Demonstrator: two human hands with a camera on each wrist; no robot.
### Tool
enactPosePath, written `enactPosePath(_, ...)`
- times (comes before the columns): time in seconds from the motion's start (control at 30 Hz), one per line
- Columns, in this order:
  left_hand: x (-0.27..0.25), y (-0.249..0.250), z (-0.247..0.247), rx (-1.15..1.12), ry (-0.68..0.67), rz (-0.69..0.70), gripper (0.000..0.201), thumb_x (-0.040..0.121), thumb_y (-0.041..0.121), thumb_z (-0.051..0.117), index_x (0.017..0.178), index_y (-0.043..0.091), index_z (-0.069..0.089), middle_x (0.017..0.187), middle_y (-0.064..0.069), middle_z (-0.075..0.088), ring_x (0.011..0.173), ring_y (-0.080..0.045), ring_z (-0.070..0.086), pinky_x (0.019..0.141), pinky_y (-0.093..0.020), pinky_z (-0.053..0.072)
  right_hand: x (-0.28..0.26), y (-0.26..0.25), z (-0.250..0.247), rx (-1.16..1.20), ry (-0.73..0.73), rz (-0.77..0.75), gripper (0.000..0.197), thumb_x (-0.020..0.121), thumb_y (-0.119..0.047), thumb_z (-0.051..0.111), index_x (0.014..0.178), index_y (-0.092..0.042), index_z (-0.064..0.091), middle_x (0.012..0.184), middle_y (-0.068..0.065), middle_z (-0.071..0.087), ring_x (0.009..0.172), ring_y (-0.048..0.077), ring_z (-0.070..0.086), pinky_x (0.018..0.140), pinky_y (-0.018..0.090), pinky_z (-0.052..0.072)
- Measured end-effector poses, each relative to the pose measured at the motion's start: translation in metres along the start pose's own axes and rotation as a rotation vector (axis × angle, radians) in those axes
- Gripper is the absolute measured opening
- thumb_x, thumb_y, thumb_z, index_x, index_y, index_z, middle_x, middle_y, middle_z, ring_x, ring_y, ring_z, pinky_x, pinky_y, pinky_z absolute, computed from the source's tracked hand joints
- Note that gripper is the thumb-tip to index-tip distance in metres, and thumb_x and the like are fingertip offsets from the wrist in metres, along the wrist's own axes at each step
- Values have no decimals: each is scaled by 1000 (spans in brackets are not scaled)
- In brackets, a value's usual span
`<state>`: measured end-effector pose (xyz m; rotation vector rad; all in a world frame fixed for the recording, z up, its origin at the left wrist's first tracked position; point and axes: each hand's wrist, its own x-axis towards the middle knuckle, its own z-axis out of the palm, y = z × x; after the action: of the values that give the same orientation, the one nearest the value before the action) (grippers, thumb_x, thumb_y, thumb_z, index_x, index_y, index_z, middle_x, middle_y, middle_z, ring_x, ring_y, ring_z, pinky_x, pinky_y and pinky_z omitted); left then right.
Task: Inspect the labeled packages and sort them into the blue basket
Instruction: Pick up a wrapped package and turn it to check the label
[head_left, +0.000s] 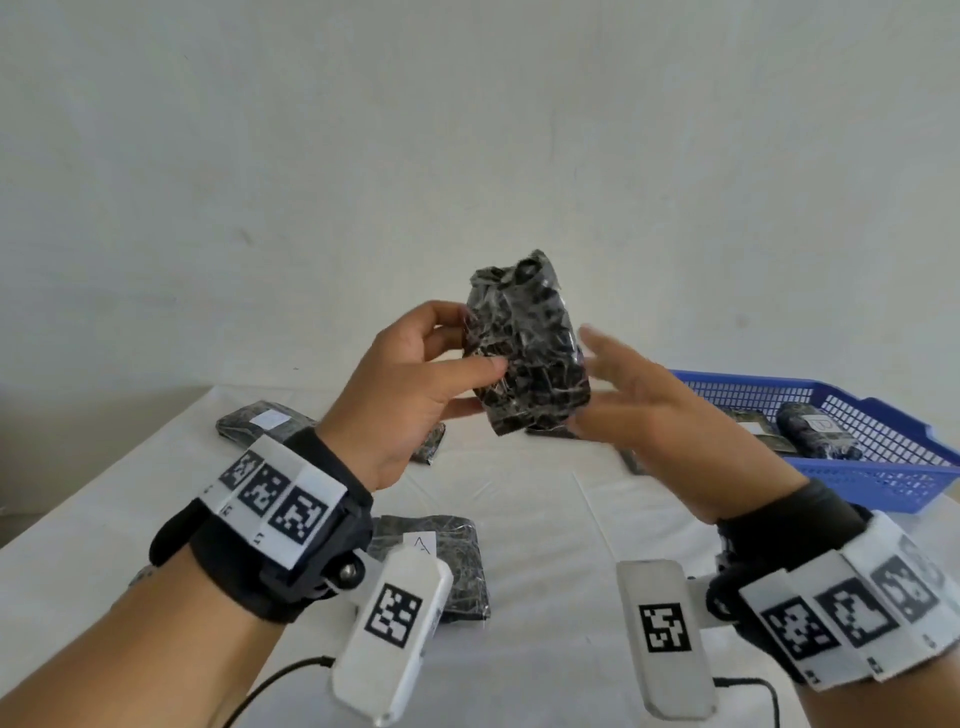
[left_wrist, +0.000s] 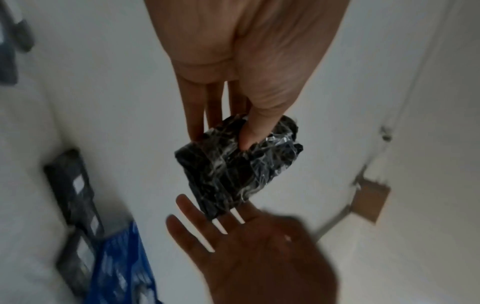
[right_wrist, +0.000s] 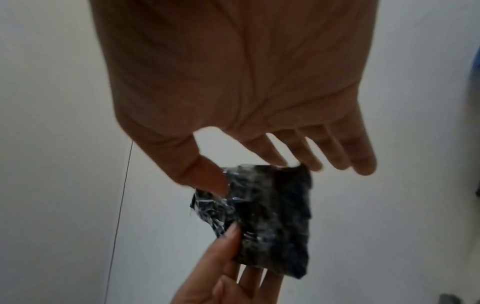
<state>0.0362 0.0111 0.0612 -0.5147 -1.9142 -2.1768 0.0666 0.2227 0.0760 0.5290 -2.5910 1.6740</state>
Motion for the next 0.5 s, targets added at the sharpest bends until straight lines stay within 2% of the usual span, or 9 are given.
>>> enactPosePath(0.03, -1, 0, 0, 92, 12, 99, 32, 86, -1, 77, 109, 17, 63, 104, 1, 76, 93, -22, 74, 78, -37, 63, -1, -3, -1, 65, -3, 28, 35, 97, -23, 66, 124, -45, 74, 129, -14, 73, 126, 8, 64, 110, 41, 48)
enactPosePath(0.07, -3, -1, 0, 195, 10, 199, 33, 85, 2, 79, 108, 18, 63, 105, 1, 75, 95, -21, 73, 82, -38, 62, -2, -8, -1, 143, -18, 34, 25, 93, -40, 63, 112, -39, 80, 117, -9, 78, 121, 17, 69, 108, 45, 51)
enactPosePath(0.13, -9, -1, 6, 331, -11, 325, 33, 85, 4, 81, 105, 23, 62, 104, 7, 74, 94, -16, 72, 83, -32, 60, -1, -11, -2, 220, -31, 20, 57, 85, -64, 52, 125, -30, 73, 120, 2, 77, 116, 29, 71, 103, 49, 54)
enactPosePath(0.17, -12, 0, 11, 362, -16, 357, 32, 86, 5, 81, 104, 23, 62, 104, 9, 73, 95, -14, 72, 82, -29, 60, 1, -12, -1, 221, -22, 5, 63, 83, -68, 49, 128, -30, 70, 121, 3, 77, 115, 27, 73, 103, 49, 54)
enactPosePath(0.23, -16, 0, 16, 365, -29, 379, 30, 87, 9, 81, 106, 22, 62, 106, 9, 71, 101, -14, 71, 83, -31, 62, 4, -13, 3, 245, 17, -24, 56, 83, -64, 52, 122, -28, 73, 117, 4, 79, 113, 26, 74, 105, 53, 54)
enactPosePath(0.3, -16, 1, 15, 351, -95, 319, 35, 83, 26, 83, 110, 24, 62, 110, 7, 70, 114, -15, 67, 92, -41, 61, 7, -14, 7, 262, 99, -27, 49, 82, -54, 57, 111, -21, 77, 111, 8, 80, 111, 28, 74, 106, 55, 55)
enactPosePath(0.4, -11, 3, 9, 280, -250, 33, 59, 73, 61, 69, 118, 23, 63, 120, 4, 71, 122, -12, 64, 108, -44, 49, 7, -12, 8, 237, 161, -21, 45, 88, -45, 63, 108, -7, 77, 109, 17, 79, 111, 33, 73, 103, 53, 57)
enactPosePath(0.47, -8, 2, 8, 185, -279, -106, 82, 69, 67, 63, 130, 12, 61, 132, -5, 67, 125, -18, 63, 111, -49, 48, 7, -13, 10, 189, 160, -56, 53, 88, -42, 64, 108, 6, 73, 112, 27, 74, 114, 41, 69, 104, 55, 55)
enactPosePath(0.5, -7, 1, 8, 149, -270, -109, 89, 69, 66, 63, 133, 5, 58, 134, -13, 65, 125, -24, 64, 110, -51, 50, 6, -14, 11, 170, 152, -69, 58, 85, -45, 62, 109, 8, 71, 114, 29, 72, 115, 43, 66, 105, 57, 53)
